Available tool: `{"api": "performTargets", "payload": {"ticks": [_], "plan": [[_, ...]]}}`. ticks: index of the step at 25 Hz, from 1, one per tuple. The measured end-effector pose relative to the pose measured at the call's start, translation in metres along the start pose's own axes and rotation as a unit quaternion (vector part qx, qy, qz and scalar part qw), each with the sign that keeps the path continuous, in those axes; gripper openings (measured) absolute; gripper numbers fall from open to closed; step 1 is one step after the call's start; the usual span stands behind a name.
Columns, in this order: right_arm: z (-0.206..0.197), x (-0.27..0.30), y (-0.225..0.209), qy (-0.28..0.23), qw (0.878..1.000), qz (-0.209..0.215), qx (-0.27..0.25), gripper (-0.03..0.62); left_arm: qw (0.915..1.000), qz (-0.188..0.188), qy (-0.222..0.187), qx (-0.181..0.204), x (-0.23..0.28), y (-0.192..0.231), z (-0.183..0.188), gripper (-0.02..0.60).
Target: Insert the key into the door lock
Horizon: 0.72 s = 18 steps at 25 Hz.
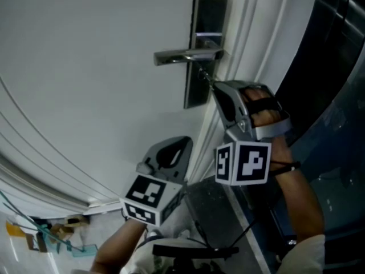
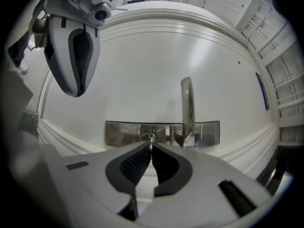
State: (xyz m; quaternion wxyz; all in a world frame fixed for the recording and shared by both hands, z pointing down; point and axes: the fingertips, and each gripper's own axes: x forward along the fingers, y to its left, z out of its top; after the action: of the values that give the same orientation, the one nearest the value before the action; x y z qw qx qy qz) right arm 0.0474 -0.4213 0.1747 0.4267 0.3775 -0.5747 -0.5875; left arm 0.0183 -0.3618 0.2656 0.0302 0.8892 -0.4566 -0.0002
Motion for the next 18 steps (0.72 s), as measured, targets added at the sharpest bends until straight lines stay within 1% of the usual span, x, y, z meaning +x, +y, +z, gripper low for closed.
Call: {"api": "performTargets", "payload": {"ticks": [4,9,15,18], "plan": [[-0.002,0.002,0.004,0.005,1.0,0.003,-0.006,0.017,0.9999,-0.001,0.008,-0.012,-0.001,-0.003,-0.001,0.009],[-0.006,0.005,0.003,0.017,1.0,0.001,-0.008,0.017,1.0,-0.001,-0.003,0.002,0.0,0.0,-0.003,0.009],[-0.003,0.011,0.003,0.022,1.0,-0.003,-0.011,0.017,1.0,0.003,0.004,-0.008,-0.001,0.002,-0.004,0.009],[-0.001,0.016,0.001,0.027,1.0,-0.001,-0.005,0.017,1.0,0.008,-0.002,0.0,-0.002,0.008,-0.004,0.009]]}}
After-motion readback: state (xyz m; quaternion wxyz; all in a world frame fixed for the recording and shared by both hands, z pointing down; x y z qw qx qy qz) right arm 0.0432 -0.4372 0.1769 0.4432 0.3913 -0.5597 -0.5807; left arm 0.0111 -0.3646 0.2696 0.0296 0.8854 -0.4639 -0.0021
